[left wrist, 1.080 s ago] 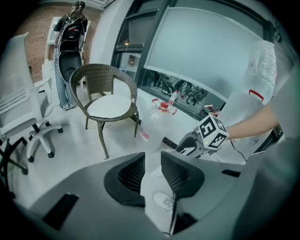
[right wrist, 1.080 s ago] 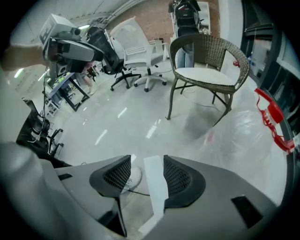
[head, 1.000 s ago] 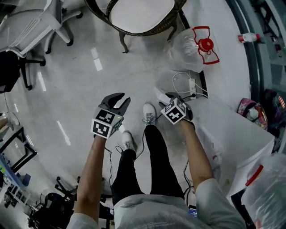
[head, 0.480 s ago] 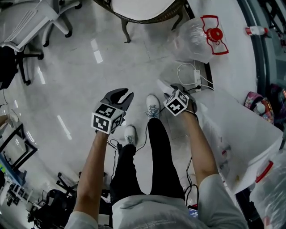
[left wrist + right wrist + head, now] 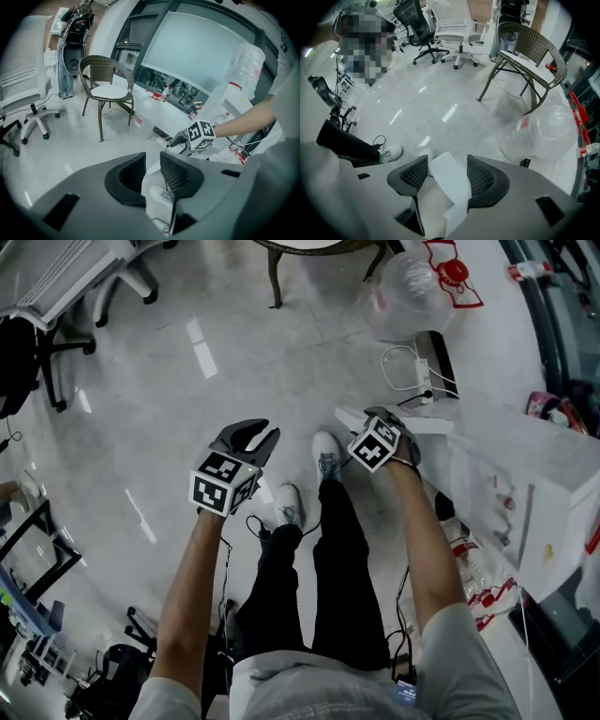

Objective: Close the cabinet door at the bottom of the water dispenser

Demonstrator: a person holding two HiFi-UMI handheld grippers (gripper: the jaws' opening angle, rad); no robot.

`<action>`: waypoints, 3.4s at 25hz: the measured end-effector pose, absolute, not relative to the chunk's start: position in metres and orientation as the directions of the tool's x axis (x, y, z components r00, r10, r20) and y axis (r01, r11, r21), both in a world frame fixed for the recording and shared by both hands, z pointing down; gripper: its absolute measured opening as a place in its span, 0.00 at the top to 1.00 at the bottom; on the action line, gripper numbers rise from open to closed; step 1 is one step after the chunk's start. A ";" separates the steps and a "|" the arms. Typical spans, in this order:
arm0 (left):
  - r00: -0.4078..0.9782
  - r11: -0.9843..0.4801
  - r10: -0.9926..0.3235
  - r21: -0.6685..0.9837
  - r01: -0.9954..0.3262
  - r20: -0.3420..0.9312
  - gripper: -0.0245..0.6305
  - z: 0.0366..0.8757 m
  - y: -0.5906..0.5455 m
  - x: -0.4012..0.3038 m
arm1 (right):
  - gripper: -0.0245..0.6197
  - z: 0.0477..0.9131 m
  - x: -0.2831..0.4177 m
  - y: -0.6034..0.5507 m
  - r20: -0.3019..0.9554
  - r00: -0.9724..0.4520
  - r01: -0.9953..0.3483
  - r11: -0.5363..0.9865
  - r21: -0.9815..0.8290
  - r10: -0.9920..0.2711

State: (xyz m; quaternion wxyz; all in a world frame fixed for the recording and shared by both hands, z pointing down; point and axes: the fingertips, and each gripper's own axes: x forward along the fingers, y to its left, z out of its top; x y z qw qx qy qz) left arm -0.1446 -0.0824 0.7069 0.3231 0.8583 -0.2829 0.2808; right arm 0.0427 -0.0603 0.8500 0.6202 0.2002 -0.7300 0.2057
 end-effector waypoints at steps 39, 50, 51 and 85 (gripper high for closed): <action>0.689 -0.710 -0.242 0.359 -0.606 0.683 0.82 0.753 0.199 0.058 | 0.61 0.864 0.311 0.278 0.946 0.086 -0.814 0.526 0.247 -0.312; 0.679 -0.721 -0.228 0.347 -0.600 0.698 0.82 0.756 0.194 0.083 | 0.55 0.866 0.366 0.278 0.920 0.140 -0.876 0.388 0.288 -0.366; 0.679 -0.722 -0.229 0.346 -0.600 0.698 0.82 0.752 0.193 0.084 | 0.55 0.863 0.365 0.280 0.920 0.135 -0.883 0.377 0.280 -0.368; 0.836 -0.886 -0.439 -0.006 -0.463 0.329 0.93 0.245 0.014 0.035 | 0.92 0.223 0.194 0.106 0.435 -0.054 -0.973 0.144 0.178 -0.899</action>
